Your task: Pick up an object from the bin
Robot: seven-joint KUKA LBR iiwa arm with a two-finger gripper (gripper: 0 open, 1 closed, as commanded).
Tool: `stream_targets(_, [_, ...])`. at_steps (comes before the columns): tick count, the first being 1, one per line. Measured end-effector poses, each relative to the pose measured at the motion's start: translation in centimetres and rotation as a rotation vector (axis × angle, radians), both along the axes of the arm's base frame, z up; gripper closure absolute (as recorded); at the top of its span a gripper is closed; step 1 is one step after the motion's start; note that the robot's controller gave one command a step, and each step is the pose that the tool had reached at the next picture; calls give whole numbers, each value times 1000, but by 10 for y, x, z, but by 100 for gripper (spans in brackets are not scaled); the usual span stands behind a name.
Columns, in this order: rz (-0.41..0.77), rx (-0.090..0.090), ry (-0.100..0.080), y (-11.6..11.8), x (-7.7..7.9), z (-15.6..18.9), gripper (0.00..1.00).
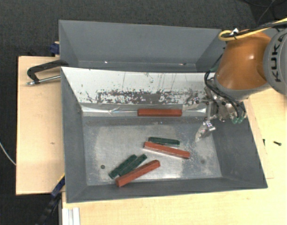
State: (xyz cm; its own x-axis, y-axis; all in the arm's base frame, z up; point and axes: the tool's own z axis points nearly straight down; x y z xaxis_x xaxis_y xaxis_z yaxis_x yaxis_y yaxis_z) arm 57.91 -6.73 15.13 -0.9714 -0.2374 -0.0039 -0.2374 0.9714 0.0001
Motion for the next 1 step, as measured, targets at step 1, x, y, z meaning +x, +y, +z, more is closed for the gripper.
stream_targets(1, [-85, 2, -5, 1, 13, 2, 0])
